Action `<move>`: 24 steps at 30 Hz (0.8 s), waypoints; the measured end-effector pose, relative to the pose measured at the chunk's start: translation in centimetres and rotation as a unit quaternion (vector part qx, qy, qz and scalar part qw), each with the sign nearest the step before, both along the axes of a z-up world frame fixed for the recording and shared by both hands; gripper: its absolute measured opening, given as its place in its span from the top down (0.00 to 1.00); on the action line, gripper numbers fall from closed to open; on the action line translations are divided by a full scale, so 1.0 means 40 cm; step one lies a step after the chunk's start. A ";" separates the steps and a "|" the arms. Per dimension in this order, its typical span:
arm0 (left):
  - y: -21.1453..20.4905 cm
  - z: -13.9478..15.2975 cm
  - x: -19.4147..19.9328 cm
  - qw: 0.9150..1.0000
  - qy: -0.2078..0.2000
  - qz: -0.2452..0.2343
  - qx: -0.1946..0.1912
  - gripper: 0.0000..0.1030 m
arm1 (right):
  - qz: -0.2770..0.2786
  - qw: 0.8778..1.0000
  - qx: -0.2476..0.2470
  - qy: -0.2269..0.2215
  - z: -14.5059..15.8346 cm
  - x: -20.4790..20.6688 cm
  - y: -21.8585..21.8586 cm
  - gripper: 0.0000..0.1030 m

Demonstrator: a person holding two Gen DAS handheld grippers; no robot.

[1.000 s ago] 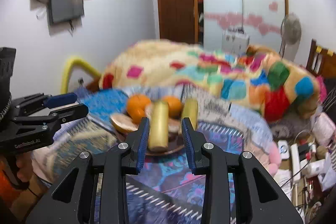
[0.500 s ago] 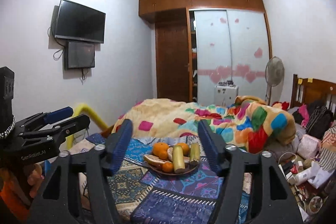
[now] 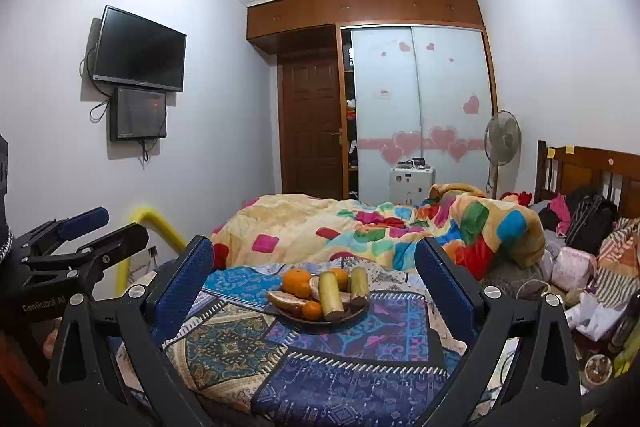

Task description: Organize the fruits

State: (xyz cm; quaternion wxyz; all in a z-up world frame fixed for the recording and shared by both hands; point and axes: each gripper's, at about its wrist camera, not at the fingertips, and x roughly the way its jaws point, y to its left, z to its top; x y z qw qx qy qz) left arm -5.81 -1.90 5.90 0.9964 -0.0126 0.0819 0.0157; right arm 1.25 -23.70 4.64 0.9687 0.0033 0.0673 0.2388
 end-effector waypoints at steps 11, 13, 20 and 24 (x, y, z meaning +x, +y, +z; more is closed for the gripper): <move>-0.008 -0.003 -0.003 1.000 -0.001 -0.003 0.004 0.03 | -0.002 1.000 -0.001 -0.005 0.001 -0.012 -0.006 0.00; -0.010 -0.004 -0.001 1.000 0.000 -0.003 0.004 0.02 | -0.001 1.000 -0.001 -0.006 0.002 -0.018 -0.003 0.00; -0.018 -0.009 0.003 1.000 0.001 0.003 0.011 0.00 | -0.004 1.000 0.001 -0.006 0.002 -0.017 -0.003 0.00; -0.019 -0.009 0.007 1.000 0.004 0.000 0.008 0.00 | -0.008 1.000 -0.001 -0.007 0.001 -0.017 0.000 0.00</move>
